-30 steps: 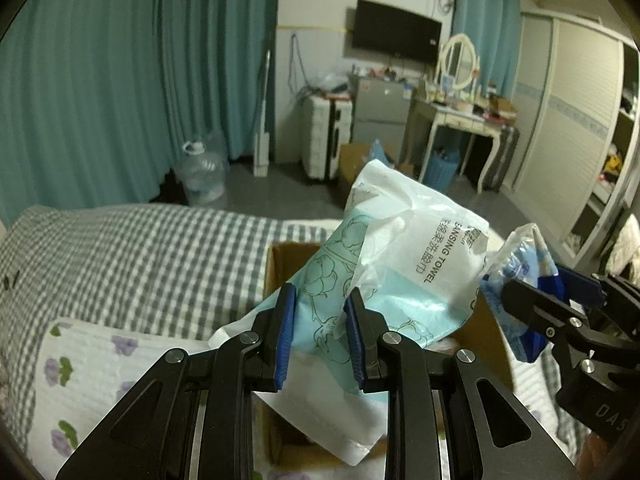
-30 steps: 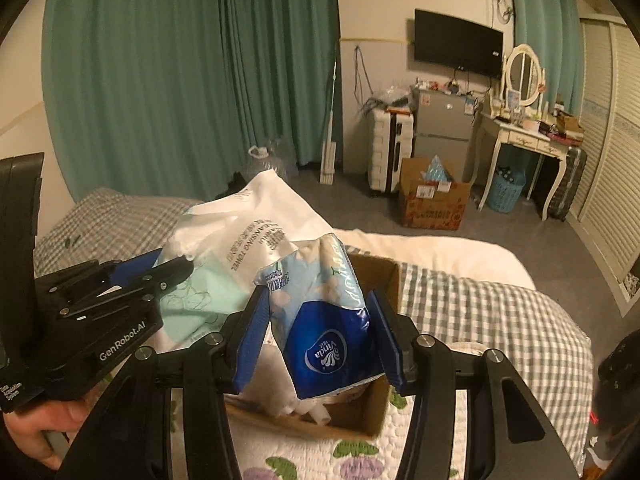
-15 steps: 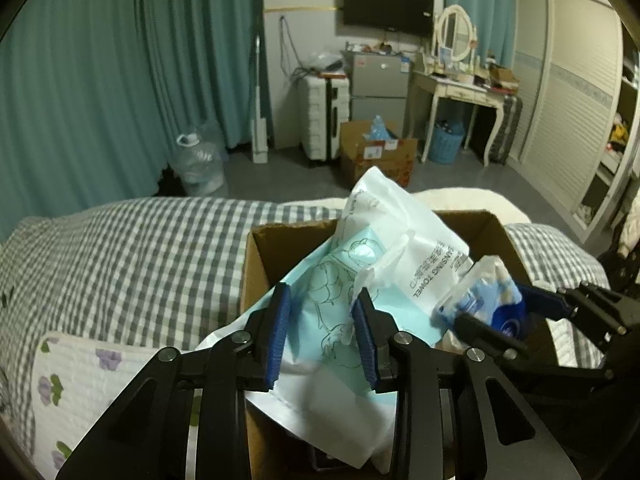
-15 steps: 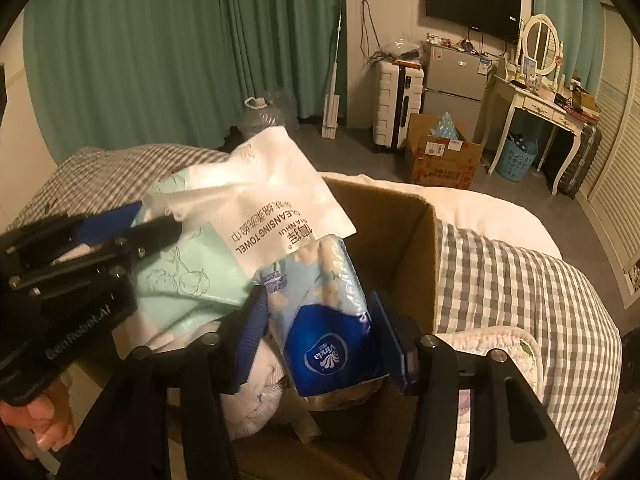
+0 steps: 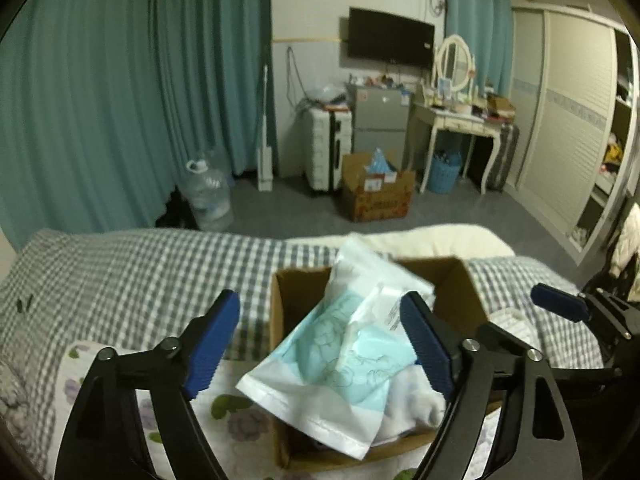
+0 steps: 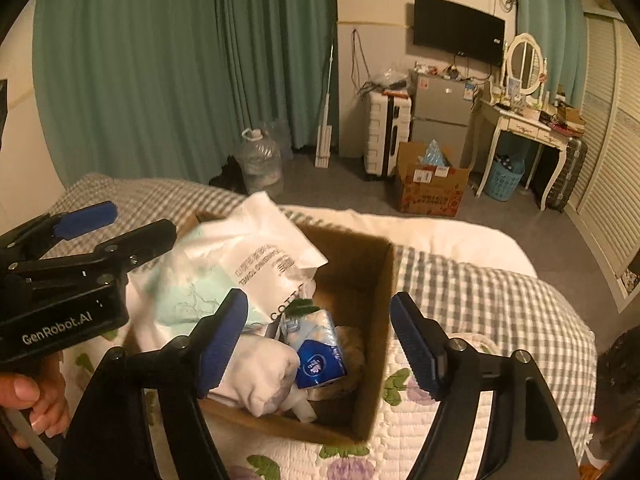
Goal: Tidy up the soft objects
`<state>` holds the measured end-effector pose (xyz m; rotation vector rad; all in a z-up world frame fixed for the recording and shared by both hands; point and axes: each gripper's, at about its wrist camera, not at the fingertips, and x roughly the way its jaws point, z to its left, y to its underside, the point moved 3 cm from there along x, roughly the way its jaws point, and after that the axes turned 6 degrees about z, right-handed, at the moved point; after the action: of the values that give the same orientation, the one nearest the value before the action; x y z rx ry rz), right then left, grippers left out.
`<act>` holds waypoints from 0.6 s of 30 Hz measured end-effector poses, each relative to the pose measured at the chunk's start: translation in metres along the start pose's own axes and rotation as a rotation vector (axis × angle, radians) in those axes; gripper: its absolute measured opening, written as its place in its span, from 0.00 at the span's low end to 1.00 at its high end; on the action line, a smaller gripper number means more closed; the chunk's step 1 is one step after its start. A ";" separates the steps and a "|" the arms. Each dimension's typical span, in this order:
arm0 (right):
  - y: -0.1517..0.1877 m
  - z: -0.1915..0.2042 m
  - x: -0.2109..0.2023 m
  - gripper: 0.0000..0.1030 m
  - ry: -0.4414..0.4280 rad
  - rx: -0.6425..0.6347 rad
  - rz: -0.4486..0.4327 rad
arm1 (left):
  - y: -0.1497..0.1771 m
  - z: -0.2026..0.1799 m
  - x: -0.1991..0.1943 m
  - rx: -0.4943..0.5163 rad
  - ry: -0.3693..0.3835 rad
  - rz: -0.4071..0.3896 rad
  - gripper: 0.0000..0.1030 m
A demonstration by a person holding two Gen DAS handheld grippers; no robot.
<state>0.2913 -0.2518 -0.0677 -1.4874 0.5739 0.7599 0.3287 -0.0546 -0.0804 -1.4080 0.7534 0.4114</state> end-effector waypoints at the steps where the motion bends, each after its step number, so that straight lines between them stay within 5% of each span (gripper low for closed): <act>1: 0.001 0.000 -0.009 0.73 0.004 0.000 -0.012 | -0.002 0.001 -0.010 -0.003 0.000 -0.013 0.81; 18: 0.001 0.043 -0.194 0.92 0.085 -0.028 -0.241 | 0.004 0.025 -0.172 -0.030 0.005 -0.242 0.83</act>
<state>0.1591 -0.2279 0.0781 -1.5871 0.4387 0.5206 0.2098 0.0004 0.0348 -1.5085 0.5738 0.2317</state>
